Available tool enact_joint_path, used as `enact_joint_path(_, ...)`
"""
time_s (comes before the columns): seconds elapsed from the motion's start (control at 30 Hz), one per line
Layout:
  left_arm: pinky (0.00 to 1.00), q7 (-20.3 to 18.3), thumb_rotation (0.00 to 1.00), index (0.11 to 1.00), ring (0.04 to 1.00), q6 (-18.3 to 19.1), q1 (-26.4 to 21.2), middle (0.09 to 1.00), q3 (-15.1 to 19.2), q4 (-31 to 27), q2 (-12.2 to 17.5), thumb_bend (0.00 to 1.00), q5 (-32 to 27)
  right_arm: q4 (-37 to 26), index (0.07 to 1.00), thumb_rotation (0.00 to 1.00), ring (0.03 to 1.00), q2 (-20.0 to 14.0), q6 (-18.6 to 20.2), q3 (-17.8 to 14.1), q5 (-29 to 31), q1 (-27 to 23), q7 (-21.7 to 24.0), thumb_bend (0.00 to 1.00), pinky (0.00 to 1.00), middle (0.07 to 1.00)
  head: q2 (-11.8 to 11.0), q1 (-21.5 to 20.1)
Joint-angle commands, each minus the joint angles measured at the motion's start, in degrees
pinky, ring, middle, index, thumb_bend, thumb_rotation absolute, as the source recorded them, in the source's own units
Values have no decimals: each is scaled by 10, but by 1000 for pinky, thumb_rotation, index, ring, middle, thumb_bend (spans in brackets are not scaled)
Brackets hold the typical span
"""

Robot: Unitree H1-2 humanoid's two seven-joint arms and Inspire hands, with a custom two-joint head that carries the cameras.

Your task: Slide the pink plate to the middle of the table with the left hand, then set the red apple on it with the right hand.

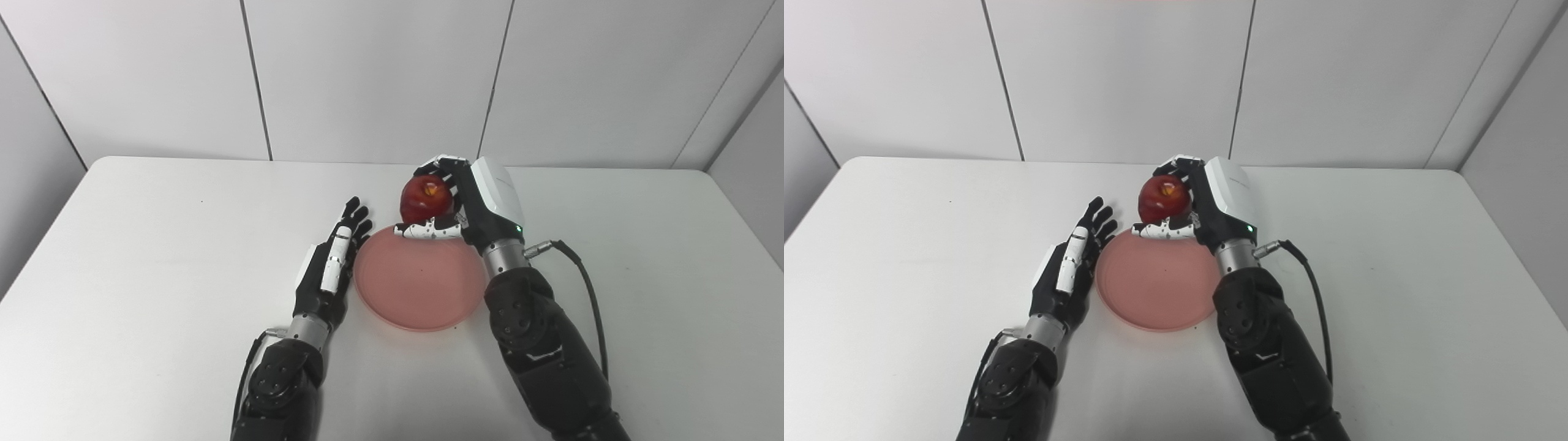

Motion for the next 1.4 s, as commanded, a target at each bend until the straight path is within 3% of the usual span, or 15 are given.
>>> enact_joint_path(0.0,969,10,1000,971,973,15,13,986,-1,17,-6,395,9,-2,484,136,345,5,-41,2,0,-23,-11,520,260,436,0,2)
enact_joint_path(0.9,963,21,1000,959,966,-1,13,975,6,20,-9,390,12,89,484,135,323,16,-73,20,8,15,-24,520,240,423,8,0)
enact_joint_path(1.37,963,21,1000,955,966,4,16,974,7,12,-11,380,9,95,485,134,335,19,-72,25,0,26,-25,519,241,440,11,-3)
